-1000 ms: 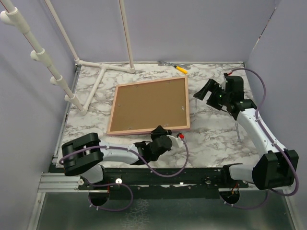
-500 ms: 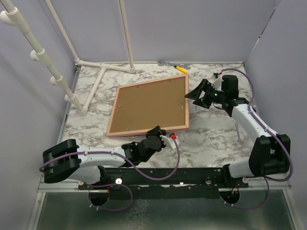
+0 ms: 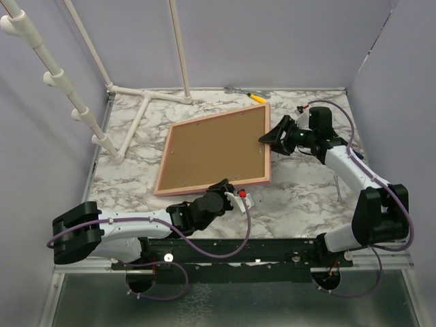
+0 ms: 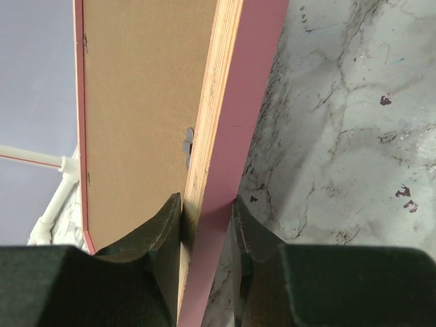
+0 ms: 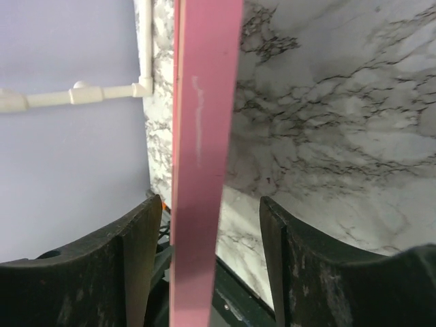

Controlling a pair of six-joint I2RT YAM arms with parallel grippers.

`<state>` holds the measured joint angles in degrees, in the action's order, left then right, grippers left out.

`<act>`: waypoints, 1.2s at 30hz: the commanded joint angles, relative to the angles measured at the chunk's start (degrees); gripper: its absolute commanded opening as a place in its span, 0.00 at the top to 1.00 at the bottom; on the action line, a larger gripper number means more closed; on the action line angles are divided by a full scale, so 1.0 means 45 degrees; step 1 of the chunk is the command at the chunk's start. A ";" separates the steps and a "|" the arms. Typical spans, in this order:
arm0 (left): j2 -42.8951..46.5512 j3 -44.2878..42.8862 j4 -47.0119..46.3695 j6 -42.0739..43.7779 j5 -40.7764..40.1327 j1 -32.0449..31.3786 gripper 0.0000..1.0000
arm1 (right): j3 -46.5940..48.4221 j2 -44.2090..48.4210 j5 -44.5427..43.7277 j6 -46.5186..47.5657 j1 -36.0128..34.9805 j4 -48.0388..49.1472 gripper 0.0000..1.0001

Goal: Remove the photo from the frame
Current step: Turn over the photo frame at the center of the board.

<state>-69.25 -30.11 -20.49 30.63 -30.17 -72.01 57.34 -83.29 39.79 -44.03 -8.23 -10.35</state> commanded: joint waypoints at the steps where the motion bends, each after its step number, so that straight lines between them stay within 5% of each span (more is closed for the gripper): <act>1: 0.0414 -0.0169 -0.1443 -0.1336 0.1522 -0.0069 1.00 | 0.0625 0.0039 0.0135 -0.0609 -0.0419 -0.0220 0.41; 5: 0.0304 -0.0349 -0.1443 -0.1319 0.1672 -0.0063 1.00 | 0.0937 0.0166 -0.0193 -0.0875 -0.0533 -0.0772 0.54; 8: 0.0202 -0.0500 -0.1452 -0.1348 0.1723 -0.0055 1.00 | 0.1232 0.0434 -0.0543 -0.0893 -0.0539 -0.1274 0.73; 10: 0.0147 -0.0595 -0.1443 -0.1413 0.1708 -0.0070 0.92 | 0.1390 0.0703 -0.0896 -0.0923 -0.0535 -0.1582 0.81; 16: 0.0274 -0.0936 -0.1399 -0.1991 0.1459 -0.0119 0.33 | 0.2044 0.1125 -0.1902 -0.1154 -0.0535 -0.2815 0.91; 22: -0.0514 -0.2308 -0.0658 -0.2420 -0.0968 -0.1215 0.01 | 0.2388 0.1434 -0.2330 -0.1692 -0.0537 -0.3439 0.94; 26: -0.1441 -0.3277 -0.0267 -0.2340 -0.2013 -0.1707 0.02 | 0.2604 0.1727 -0.2899 -0.2007 -0.0544 -0.3897 0.94; 30: -0.2056 -0.3984 0.0143 -0.2026 -0.2310 -0.1805 0.31 | 0.2759 0.1908 -0.3025 -0.2128 -0.0544 -0.4208 0.93; 36: -0.2470 -0.4290 0.0110 -0.1619 -0.2687 -0.1830 0.28 | 0.2926 0.2104 -0.3051 -0.2291 -0.0535 -0.4497 0.92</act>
<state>-79.13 -47.42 -20.86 21.89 -38.79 -80.01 67.92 -76.16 27.62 -51.53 -10.87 -29.50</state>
